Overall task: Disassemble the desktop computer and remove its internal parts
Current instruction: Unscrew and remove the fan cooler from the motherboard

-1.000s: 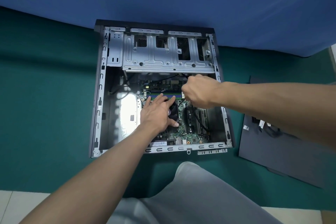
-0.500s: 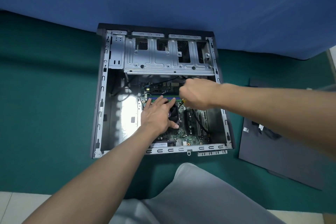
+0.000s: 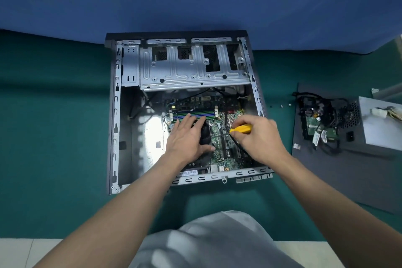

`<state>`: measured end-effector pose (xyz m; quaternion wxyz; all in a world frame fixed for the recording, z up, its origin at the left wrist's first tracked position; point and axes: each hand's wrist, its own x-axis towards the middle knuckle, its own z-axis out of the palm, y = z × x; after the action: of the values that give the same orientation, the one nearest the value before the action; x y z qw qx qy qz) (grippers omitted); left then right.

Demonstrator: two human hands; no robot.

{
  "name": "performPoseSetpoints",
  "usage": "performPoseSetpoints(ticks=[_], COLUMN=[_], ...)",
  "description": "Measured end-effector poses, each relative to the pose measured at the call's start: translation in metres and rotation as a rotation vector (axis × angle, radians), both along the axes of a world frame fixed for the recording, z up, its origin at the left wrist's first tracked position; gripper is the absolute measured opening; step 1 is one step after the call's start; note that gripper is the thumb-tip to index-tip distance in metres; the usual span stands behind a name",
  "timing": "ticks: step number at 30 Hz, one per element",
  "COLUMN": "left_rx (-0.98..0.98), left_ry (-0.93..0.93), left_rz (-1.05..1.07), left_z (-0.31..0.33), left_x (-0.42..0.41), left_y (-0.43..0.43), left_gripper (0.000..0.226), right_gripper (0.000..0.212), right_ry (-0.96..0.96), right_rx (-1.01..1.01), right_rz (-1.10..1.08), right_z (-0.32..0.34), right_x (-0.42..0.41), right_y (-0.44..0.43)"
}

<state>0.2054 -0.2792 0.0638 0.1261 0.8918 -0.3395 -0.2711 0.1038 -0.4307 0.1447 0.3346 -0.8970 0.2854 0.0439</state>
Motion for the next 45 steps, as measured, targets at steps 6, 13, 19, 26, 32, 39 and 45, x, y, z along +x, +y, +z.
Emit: performPoseSetpoints(ticks=[6,13,19,26,32,39,45], left_rx=[-0.006,-0.028,-0.031,-0.019,-0.006,-0.013,0.008], left_ry=[-0.018,-0.068,-0.074,-0.070,-0.070,-0.071,-0.068], left_rz=[-0.001,0.014,0.015,0.007,-0.005,-0.010,-0.018], left_z=[0.003,0.004,0.003,0.002,0.003,0.002,0.002], left_x=[-0.003,-0.004,-0.003,-0.003,-0.003,-0.003,-0.002], left_y=[0.002,0.002,0.001,0.002,0.002,0.002,0.001], left_gripper=[0.107,0.104,0.104,0.105,0.104,0.101,0.101], right_gripper=[0.012,0.012,0.007,0.005,0.004,0.014,0.013], right_ry=[-0.075,-0.041,-0.022,0.011,0.146,0.476,0.659], right_rx=[-0.067,-0.054,-0.049,-0.073,-0.214,-0.243,-0.250], right_rz=[0.011,0.022,0.016,0.055,0.262,0.499,0.574], right_z=[-0.008,-0.015,-0.017,-0.015,0.004,0.039,0.048], right_x=[-0.005,-0.007,-0.010,-0.009,0.007,0.043,0.069], right_y=[0.003,0.006,0.006,0.008,0.015,0.033,0.033])
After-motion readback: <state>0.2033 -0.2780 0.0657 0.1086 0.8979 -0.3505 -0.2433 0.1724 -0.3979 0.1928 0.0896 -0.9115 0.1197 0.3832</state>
